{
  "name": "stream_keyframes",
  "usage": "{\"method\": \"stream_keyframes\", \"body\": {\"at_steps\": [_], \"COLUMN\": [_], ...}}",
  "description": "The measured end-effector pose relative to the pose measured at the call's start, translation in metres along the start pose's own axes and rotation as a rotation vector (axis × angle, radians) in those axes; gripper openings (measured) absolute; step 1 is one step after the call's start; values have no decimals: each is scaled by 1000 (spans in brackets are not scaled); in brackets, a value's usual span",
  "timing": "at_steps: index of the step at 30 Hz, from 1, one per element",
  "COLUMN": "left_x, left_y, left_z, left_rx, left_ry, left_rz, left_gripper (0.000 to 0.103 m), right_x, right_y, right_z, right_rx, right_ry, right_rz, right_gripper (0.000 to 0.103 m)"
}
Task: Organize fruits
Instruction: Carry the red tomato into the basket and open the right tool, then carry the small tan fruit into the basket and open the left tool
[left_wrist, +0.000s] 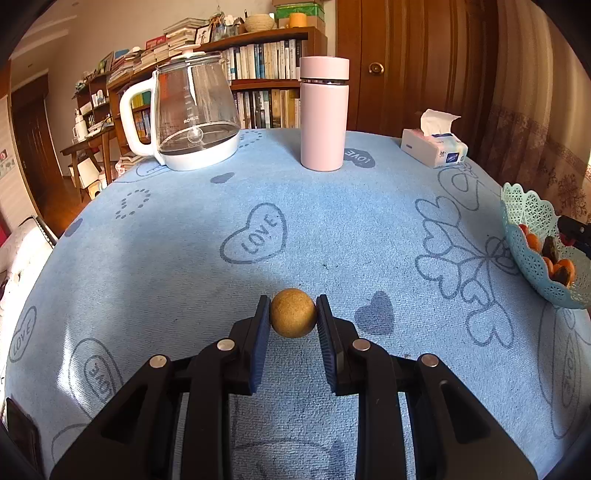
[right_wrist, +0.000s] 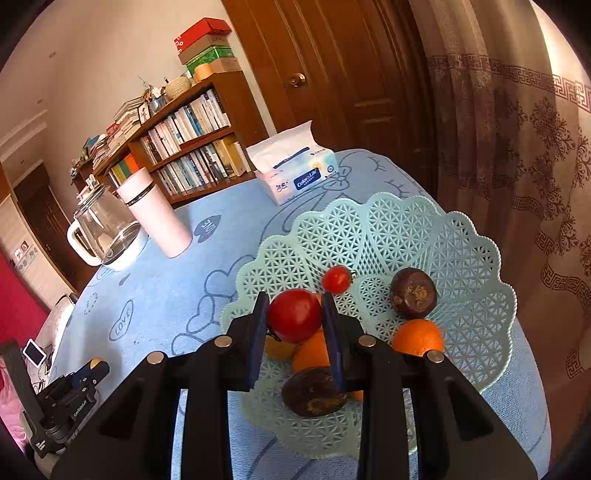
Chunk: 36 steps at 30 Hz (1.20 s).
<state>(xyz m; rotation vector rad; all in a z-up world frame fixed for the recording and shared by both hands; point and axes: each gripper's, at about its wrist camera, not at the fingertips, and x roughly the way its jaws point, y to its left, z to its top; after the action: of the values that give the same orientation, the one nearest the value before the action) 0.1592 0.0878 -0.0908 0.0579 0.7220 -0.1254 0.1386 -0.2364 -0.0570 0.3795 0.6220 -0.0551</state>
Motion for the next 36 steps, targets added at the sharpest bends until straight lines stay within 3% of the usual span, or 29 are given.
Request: {"method": "stream_keyframes", "body": {"at_steps": [7, 22, 30, 32, 36], "left_x": [1, 0, -10, -12, -17], "left_y": [-2, -8, -29, -39, -64], "left_z": [0, 0, 6, 9, 17], "left_rx": [9, 25, 72, 93, 138], "left_ry": [3, 9, 3, 5, -2], "left_rz": [-3, -9, -52, -80, -145], "left_gripper": [25, 25, 25, 25, 25], "right_x": [15, 21, 3, -5, -18], "right_y": [-30, -40, -40, -40, -43], "right_z": [2, -1, -1, 0, -1], "right_rx": [87, 141, 136, 135, 134], "right_ry": [41, 54, -29, -67, -141], "right_rz": [-30, -15, -41, -70, -147], "right_gripper": [29, 31, 33, 44, 49]}}
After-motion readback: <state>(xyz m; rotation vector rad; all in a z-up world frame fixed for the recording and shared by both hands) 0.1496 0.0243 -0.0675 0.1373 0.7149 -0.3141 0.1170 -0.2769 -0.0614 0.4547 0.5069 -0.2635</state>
